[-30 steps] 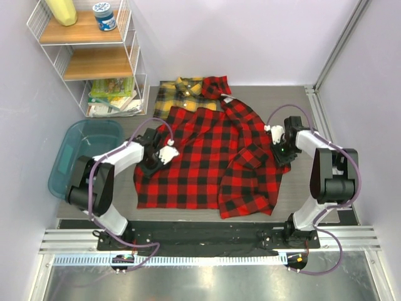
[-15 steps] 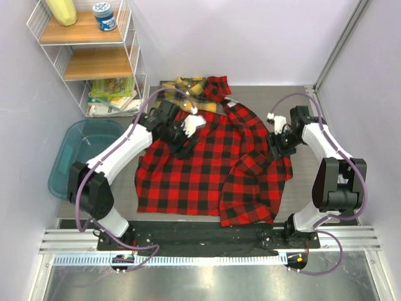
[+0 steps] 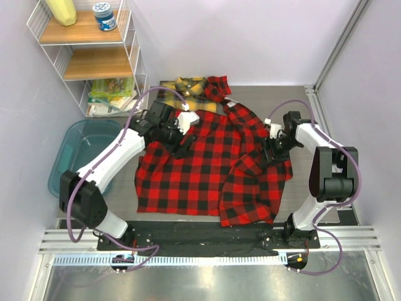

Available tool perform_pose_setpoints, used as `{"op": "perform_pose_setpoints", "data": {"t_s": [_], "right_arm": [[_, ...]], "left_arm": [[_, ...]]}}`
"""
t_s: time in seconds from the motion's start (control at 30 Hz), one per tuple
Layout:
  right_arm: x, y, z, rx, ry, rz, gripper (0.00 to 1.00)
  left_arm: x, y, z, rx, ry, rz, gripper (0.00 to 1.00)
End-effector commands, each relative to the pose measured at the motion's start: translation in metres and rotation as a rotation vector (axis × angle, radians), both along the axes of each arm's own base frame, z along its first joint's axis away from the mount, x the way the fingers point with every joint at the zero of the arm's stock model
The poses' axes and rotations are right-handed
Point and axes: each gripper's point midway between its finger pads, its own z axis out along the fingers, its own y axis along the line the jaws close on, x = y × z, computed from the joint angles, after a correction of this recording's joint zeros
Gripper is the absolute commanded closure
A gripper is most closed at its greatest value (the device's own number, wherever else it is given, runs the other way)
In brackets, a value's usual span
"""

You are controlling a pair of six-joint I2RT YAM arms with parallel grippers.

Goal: Fold and stack the long sleeve shirts
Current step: Flatten the shirt out

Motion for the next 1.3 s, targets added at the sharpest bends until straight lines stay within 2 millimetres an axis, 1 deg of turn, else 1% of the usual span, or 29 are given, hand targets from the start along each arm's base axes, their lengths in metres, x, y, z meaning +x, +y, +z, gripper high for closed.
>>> {"op": "perform_pose_setpoints", "data": {"t_s": [0.0,0.07,0.1,0.13,0.2,0.27,0.3,0.33,0.4,0.43,0.47,0.5,0.6,0.63,0.67,0.7,0.73,0.77,0.8,0.83,0.87,0.9,0.93,0.97,1.0,1.1,1.2,1.23,1.27], "right_arm": [[0.018,0.031,0.016,0.082,-0.093,0.034,0.52],[0.024,0.035,0.016,0.076,-0.113,0.038,0.75],[0.027,0.038,0.017,0.074,-0.129,0.050,0.96],[0.030,0.040,0.021,0.073,-0.142,0.056,0.99],[0.031,0.056,0.044,0.145,-0.203,0.101,0.99],[0.022,0.084,0.069,0.217,-0.271,0.195,0.99],[0.014,0.096,0.094,0.251,-0.342,0.243,0.99],[-0.004,0.122,0.107,0.304,-0.364,0.336,0.99],[-0.028,0.148,0.143,0.384,-0.458,0.447,0.99],[-0.042,0.164,0.154,0.415,-0.471,0.525,0.99],[-0.055,0.167,0.157,0.436,-0.453,0.580,0.99],[-0.060,0.170,0.159,0.441,-0.448,0.618,0.99],[-0.096,0.194,0.190,0.458,-0.525,0.849,0.99],[-0.104,0.201,0.215,0.460,-0.612,0.918,0.99],[-0.127,0.214,0.223,0.476,-0.637,1.016,0.99],[-0.129,0.218,0.232,0.441,-0.706,1.047,0.99],[-0.142,0.222,0.249,0.455,-0.776,1.084,0.99],[-0.162,0.235,0.271,0.502,-0.862,1.151,0.99],[-0.173,0.241,0.284,0.531,-0.899,1.159,0.99],[-0.175,0.244,0.295,0.530,-0.955,1.151,0.99],[-0.181,0.247,0.315,0.569,-1.043,1.149,0.99],[-0.196,0.253,0.324,0.610,-1.069,1.170,0.99],[-0.202,0.255,0.330,0.634,-1.075,1.144,0.99],[-0.210,0.257,0.346,0.679,-1.132,1.138,0.99],[-0.223,0.260,0.352,0.714,-1.144,1.153,0.99],[-0.231,0.265,0.360,0.755,-1.164,1.129,0.99],[-0.220,0.269,0.338,0.682,-1.154,1.122,0.99],[-0.213,0.270,0.314,0.624,-1.136,1.129,0.99],[-0.212,0.269,0.302,0.605,-1.127,1.144,0.99]], "left_arm": [[0.006,0.017,0.023,-0.015,-0.094,0.063,0.28],[0.007,0.027,0.026,-0.012,-0.100,0.091,0.28],[0.005,0.030,0.027,-0.013,-0.096,0.098,0.28],[0.008,0.037,0.031,-0.014,-0.104,0.116,0.28],[0.010,0.048,0.035,-0.018,-0.105,0.143,0.28],[0.010,0.054,0.040,-0.027,-0.112,0.155,0.29],[0.012,0.060,0.042,-0.034,-0.116,0.172,0.29],[0.011,0.063,0.045,-0.038,-0.122,0.174,0.29],[0.011,0.068,0.046,-0.044,-0.125,0.185,0.29],[0.010,0.068,0.047,-0.051,-0.122,0.184,0.29],[0.009,0.070,0.048,-0.062,-0.123,0.189,0.29],[0.008,0.070,0.050,-0.083,-0.117,0.192,0.29],[0.005,0.073,0.057,-0.161,-0.104,0.217,0.29],[0.007,0.073,0.060,-0.184,-0.112,0.225,0.29],[0.006,0.074,0.062,-0.209,-0.101,0.243,0.29],[0.006,0.078,0.063,-0.220,-0.104,0.253,0.29],[0.007,0.079,0.064,-0.220,-0.109,0.257,0.29],[0.007,0.079,0.064,-0.219,-0.113,0.259,0.29],[0.007,0.080,0.063,-0.216,-0.113,0.269,0.29],[0.008,0.081,0.063,-0.213,-0.119,0.275,0.29],[0.008,0.081,0.063,-0.214,-0.123,0.274,0.29],[0.008,0.082,0.062,-0.211,-0.123,0.274,0.29],[0.006,0.083,0.060,-0.208,-0.117,0.277,0.29],[0.005,0.083,0.060,-0.207,-0.121,0.271,0.29],[0.005,0.083,0.060,-0.203,-0.126,0.264,0.30],[0.002,0.083,0.058,-0.200,-0.123,0.250,0.30],[-0.001,0.082,0.056,-0.201,-0.117,0.240,0.30],[-0.003,0.082,0.054,-0.200,-0.113,0.238,0.30],[-0.004,0.082,0.054,-0.202,-0.111,0.234,0.30]]}}
